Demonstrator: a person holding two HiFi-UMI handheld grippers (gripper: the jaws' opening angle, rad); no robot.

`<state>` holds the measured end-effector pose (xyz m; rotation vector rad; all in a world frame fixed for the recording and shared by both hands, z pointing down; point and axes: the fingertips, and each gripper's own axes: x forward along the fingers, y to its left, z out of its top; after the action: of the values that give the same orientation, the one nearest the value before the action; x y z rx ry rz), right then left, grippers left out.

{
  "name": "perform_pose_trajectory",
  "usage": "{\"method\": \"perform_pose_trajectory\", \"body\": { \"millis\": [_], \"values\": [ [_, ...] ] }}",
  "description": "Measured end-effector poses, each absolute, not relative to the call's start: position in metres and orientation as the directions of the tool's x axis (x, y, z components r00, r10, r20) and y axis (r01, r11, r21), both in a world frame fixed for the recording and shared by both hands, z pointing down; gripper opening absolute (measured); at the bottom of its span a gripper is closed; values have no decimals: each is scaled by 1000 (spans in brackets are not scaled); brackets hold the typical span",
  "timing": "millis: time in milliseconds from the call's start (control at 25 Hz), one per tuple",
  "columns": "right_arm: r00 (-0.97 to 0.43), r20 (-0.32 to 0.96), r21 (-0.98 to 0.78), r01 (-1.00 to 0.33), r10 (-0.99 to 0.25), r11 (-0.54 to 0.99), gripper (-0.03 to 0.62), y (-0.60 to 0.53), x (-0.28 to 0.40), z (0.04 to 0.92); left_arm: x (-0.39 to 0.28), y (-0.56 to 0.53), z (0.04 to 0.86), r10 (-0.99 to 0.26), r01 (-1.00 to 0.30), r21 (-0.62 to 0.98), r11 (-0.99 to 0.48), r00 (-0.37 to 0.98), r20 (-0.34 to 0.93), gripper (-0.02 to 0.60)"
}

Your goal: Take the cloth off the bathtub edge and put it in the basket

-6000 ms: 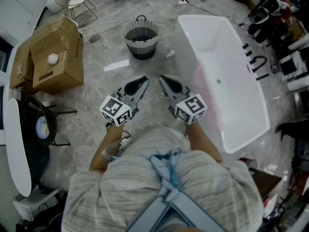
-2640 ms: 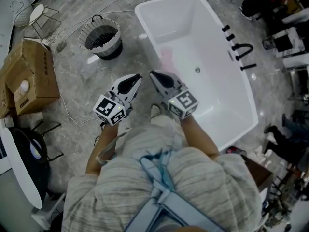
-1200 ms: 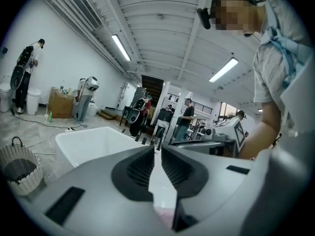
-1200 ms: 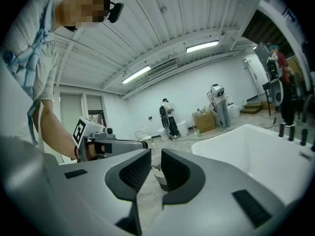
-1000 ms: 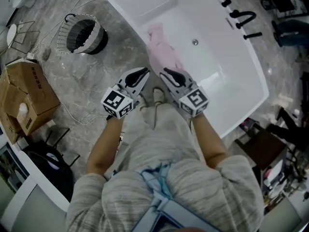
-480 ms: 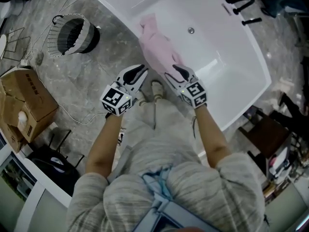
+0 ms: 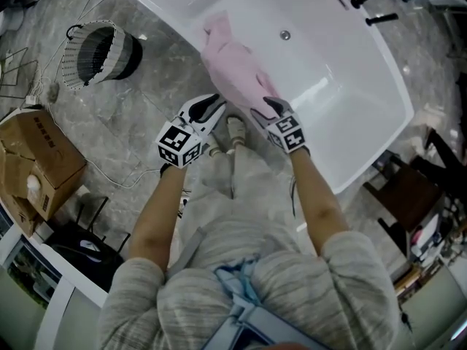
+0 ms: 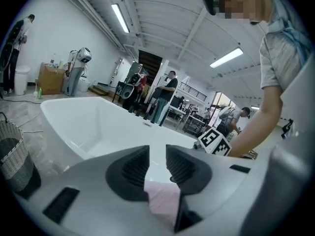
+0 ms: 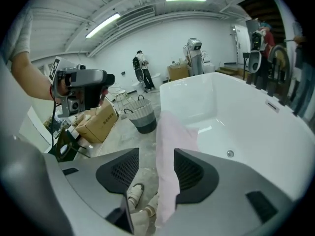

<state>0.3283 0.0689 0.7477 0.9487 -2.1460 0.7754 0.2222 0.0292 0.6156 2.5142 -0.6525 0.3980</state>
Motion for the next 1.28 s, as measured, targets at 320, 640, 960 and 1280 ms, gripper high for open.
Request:
{"method": "perform_pose_trajectory", "body": {
  "millis": [320,640,960,1280],
  "values": [
    [-444,866,-262,-795,-230,548,247,83,342,813,229,43,661,-266,-483,440,-757,843,467,141],
    [-382,916,-269,-813,-125,516,279,97,354,835,231,45,687,-220,-473,448,-759,833,507,141],
    [-362,932,-288,-787,-30,546,279,108,349,862,237,41,701,-192,-461,461,-758,834,518,143],
    [-368,929,-305,-809,-28,502,275,104,346,870,241,46,715,-164,-452,485,-749,835,525,143]
  ]
}}
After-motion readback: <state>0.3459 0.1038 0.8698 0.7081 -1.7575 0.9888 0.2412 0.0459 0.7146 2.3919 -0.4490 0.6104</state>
